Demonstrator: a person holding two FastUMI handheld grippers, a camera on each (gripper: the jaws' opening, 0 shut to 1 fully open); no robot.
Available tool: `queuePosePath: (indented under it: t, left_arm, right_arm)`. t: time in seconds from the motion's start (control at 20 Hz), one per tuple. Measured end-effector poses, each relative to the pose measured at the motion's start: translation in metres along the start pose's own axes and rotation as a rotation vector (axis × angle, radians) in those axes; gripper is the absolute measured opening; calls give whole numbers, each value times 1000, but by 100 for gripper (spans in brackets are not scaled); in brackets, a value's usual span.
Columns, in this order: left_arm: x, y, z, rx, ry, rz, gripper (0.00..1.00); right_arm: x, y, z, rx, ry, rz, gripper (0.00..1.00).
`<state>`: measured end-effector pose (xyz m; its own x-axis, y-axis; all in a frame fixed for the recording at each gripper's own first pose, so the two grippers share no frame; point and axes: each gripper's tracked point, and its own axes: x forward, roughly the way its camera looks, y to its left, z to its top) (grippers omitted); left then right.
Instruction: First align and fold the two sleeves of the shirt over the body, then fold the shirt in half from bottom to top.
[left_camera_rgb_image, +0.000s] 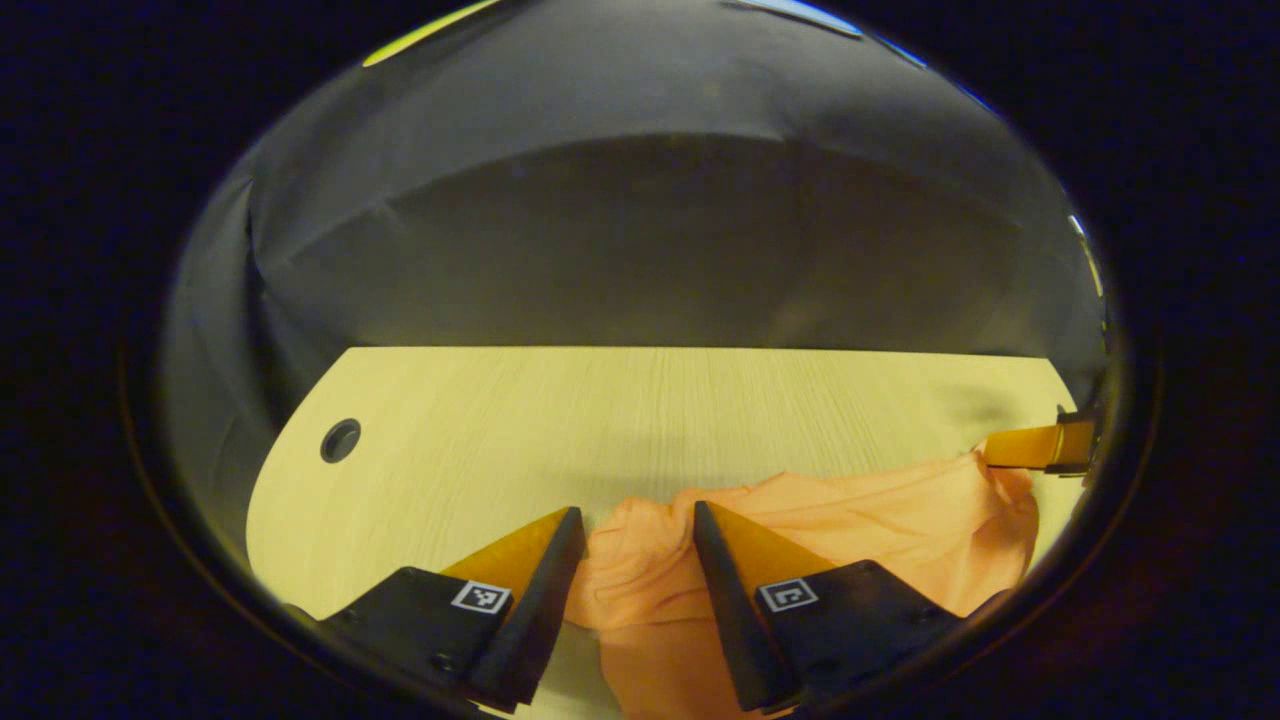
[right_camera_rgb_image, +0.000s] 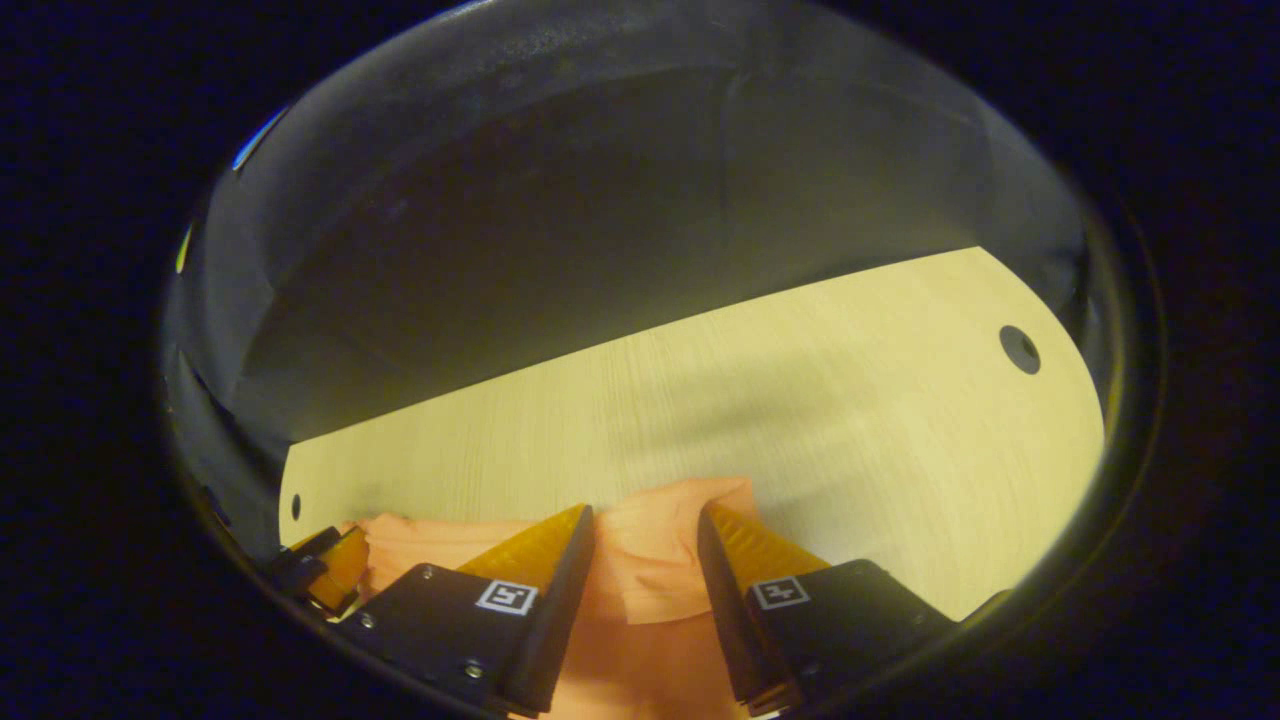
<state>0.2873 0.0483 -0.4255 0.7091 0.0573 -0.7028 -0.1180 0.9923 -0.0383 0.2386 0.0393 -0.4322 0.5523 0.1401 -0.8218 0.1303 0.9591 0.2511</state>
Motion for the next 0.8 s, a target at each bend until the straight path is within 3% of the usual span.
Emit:
queuePosePath:
  t: [0.1,0.2,0.25,0.3,0.35,0.8]
  left_arm:
    - [-17,4,13,-8,-32,-7,81]
    - [-36,5,26,-5,-55,-15,82]
    - [-45,2,30,-8,-64,-21,82]
    - [-57,0,36,-14,-73,-28,81]
    - [-69,-1,41,-21,-81,-36,82]
    - [-206,-22,81,-10,-204,-85,82]
  right_arm:
    - [-11,-6,14,-57,-63,-20,79]
    - [-35,-1,31,-89,-116,-24,77]
    - [-47,-1,38,-99,-135,-26,84]
    - [-60,-1,44,-108,-151,-28,84]
    - [-74,2,49,-116,-168,-26,77]
    - [-216,11,65,-173,-332,14,77]
